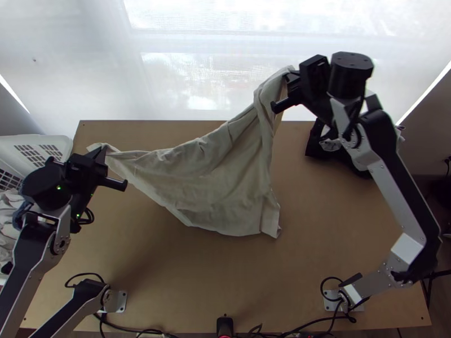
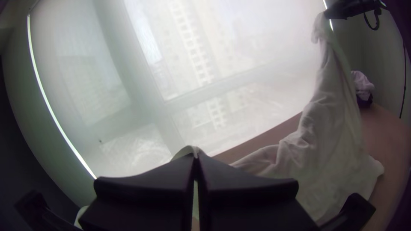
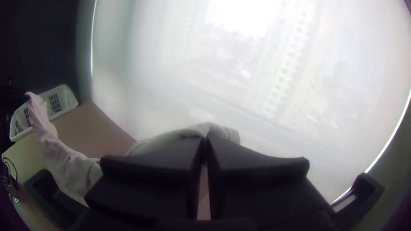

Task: Fold the t-shirt

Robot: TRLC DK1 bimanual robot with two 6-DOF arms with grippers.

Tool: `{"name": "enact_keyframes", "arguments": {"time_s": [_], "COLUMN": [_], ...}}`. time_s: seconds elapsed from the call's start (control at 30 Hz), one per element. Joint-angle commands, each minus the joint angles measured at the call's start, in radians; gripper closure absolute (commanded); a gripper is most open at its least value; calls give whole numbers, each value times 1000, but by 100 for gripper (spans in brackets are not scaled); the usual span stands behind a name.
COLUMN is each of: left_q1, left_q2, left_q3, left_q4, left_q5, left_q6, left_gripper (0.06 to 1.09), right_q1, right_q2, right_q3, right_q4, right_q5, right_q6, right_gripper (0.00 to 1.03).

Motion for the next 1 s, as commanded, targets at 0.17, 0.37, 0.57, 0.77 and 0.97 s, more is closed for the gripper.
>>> {"name": "enact_keyframes", "arguments": {"time_s": [0.17, 0.37, 0.57, 0.77, 0.97], "left_q1": [44, 80, 99, 123, 137], "left_q2": [111, 175, 224, 289, 393], "left_q3": [-243, -246, -232, -189, -124], "left_q4": [212, 272, 330, 364, 433], "left_q5": [-1, 0, -1, 0, -1], "left_q6": [28, 28, 27, 25, 42], "left_gripper": [105, 105, 105, 105, 105], "right_q1": [-22, -33, 13, 115, 316], "right_q2": [442, 516, 439, 316, 250], "right_q3": [131, 184, 140, 51, -78], "right_q4": [134, 128, -5, -85, -206], "right_q5": [-14, -14, -23, -88, -160], "right_q6": [-10, -1, 19, 56, 24], "right_gripper": [100, 44, 5, 5, 5]}}
